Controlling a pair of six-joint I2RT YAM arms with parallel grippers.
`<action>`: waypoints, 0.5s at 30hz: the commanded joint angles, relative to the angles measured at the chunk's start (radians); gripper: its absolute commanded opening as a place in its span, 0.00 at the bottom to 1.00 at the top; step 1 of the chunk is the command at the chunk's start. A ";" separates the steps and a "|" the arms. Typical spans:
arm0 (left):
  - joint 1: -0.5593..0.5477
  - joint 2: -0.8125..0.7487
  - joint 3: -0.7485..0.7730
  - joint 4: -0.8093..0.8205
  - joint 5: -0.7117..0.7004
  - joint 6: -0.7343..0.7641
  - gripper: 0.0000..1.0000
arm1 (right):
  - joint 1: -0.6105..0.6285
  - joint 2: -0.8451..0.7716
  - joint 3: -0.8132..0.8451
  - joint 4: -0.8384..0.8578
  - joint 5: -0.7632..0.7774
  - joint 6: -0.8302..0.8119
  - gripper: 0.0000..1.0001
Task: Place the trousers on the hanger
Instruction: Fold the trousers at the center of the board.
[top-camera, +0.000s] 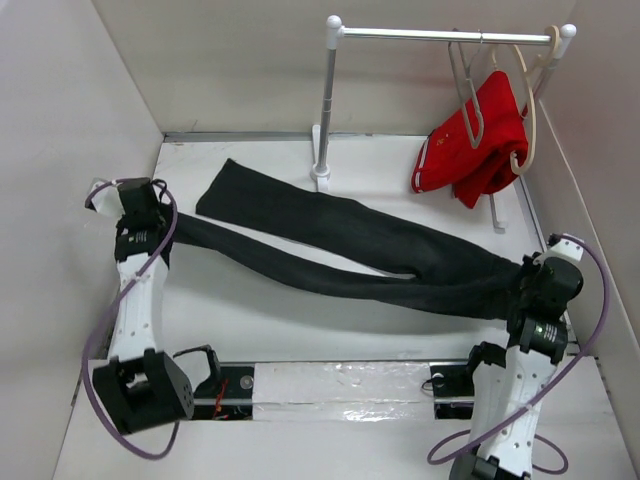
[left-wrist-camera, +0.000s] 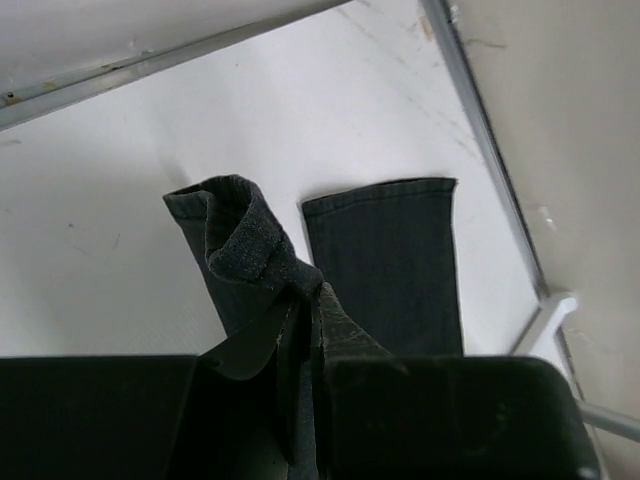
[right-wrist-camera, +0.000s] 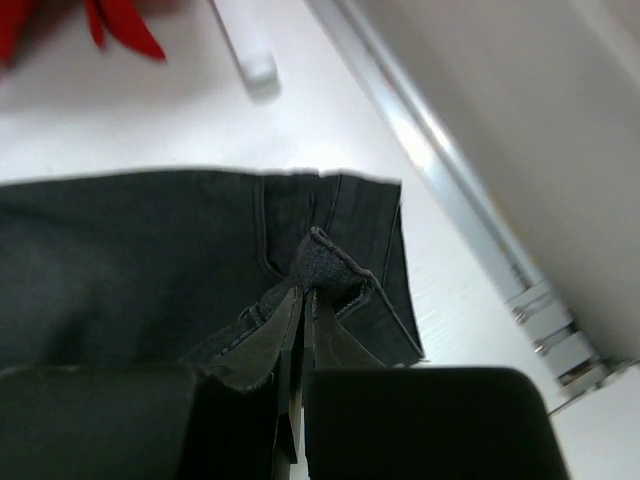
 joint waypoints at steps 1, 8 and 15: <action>0.003 0.065 0.065 0.114 -0.058 0.027 0.00 | 0.005 0.037 -0.033 0.180 0.012 0.063 0.00; -0.122 0.289 0.189 0.164 -0.166 0.052 0.00 | 0.005 0.240 -0.002 0.309 0.088 0.079 0.00; -0.221 0.489 0.345 0.176 -0.251 0.063 0.00 | -0.019 0.415 0.014 0.456 0.095 0.067 0.00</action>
